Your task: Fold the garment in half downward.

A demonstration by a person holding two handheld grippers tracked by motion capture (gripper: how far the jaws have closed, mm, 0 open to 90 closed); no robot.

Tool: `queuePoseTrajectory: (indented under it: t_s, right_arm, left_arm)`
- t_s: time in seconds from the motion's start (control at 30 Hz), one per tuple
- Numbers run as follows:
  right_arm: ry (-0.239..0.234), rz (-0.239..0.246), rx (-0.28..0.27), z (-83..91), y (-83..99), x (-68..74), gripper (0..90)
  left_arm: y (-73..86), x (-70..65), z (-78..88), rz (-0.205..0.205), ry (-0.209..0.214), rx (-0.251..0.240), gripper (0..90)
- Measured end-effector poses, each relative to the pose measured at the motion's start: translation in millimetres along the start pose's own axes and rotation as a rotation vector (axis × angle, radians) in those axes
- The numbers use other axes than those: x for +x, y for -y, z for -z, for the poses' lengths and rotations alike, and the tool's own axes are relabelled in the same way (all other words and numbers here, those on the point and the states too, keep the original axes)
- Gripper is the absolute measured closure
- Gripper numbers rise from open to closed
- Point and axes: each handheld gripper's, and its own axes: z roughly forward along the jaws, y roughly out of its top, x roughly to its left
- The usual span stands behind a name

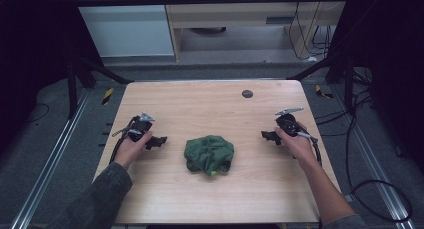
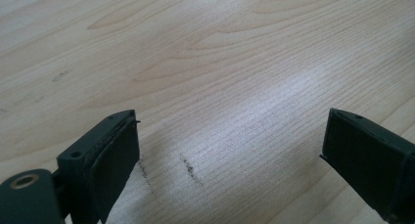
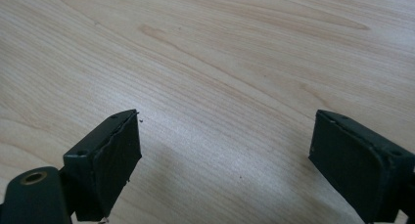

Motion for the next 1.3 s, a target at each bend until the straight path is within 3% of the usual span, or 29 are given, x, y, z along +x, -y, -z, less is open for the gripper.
queuePoseTrajectory:
  t_s: [0.43, 0.97, 1.13, 1.2, 1.3]
  right_arm:
    - [0.009, -0.032, -0.023, -11.0, 2.2, -0.5, 11.1]
    - [0.032, -0.031, -0.058, -16.4, 3.5, 4.2, 8.2]
    - [0.072, -0.02, -0.099, -20.4, 7.4, 10.0, 7.4]
    - [0.102, 0.011, -0.082, -21.7, 7.1, 13.6, 6.6]
    - [0.114, -0.002, -0.081, -22.2, 7.3, 18.0, 5.8]
  left_arm:
    - [2.8, -1.0, -12.1, 0.009, 0.009, -0.014, 5.8]
    - [9.3, -4.5, -17.0, 0.026, -0.009, -0.088, 1.2]
    - [9.2, -4.9, -17.0, 0.027, -0.013, -0.087, 1.1]
    - [9.5, -5.1, -16.9, 0.03, -0.014, -0.086, 0.9]
    - [11.2, -7.1, -15.6, 0.051, -0.033, -0.083, 0.0]
